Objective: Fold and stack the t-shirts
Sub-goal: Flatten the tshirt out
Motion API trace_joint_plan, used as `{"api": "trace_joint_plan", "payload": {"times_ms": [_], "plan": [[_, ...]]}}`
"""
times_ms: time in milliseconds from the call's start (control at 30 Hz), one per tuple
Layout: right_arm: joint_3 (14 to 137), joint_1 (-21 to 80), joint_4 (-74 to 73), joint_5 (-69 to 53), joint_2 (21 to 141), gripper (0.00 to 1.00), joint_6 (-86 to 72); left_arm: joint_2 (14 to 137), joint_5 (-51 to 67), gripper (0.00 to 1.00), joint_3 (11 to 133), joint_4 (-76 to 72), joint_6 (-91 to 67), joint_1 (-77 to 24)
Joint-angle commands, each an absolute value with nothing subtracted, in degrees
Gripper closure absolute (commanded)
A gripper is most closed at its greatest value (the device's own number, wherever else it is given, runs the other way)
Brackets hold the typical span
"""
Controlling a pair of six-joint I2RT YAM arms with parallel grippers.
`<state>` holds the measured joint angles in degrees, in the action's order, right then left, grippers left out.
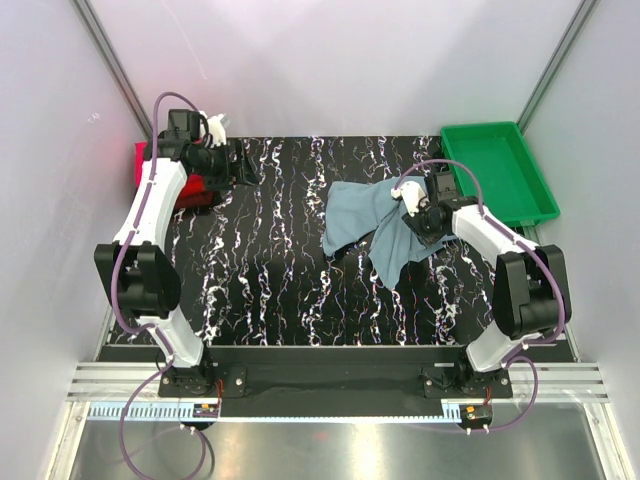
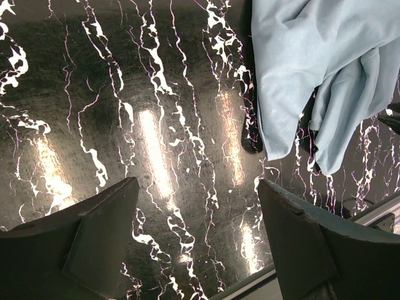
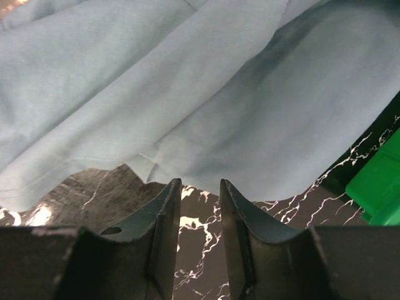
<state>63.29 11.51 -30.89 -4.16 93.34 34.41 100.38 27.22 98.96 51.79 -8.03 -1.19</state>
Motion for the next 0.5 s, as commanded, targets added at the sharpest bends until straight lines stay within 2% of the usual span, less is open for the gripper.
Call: {"api": "trace_joint_plan", "payload": {"times_ms": [0,200,367,467], "plan": [[62.2,11.8,-27.7,-1.6,94.2,0.61,36.4,98.9,27.9,0.17,99.3,49.8,-8.2,-1.5],[63.5,11.8,-27.9,-2.2,96.5,0.59,36.1,98.4,27.6,0.17,98.7,49.7,-8.2,-1.5],[64.0,11.7,-27.6,-2.3,97.9,0.47,36.0,98.2,27.3,0.16,98.3,49.6,-8.1,-1.5],[64.3,11.9,-27.2,-2.2,98.9,0.49,35.9,98.2,27.3,0.16,97.8,49.4,-8.3,-1.5]]}}
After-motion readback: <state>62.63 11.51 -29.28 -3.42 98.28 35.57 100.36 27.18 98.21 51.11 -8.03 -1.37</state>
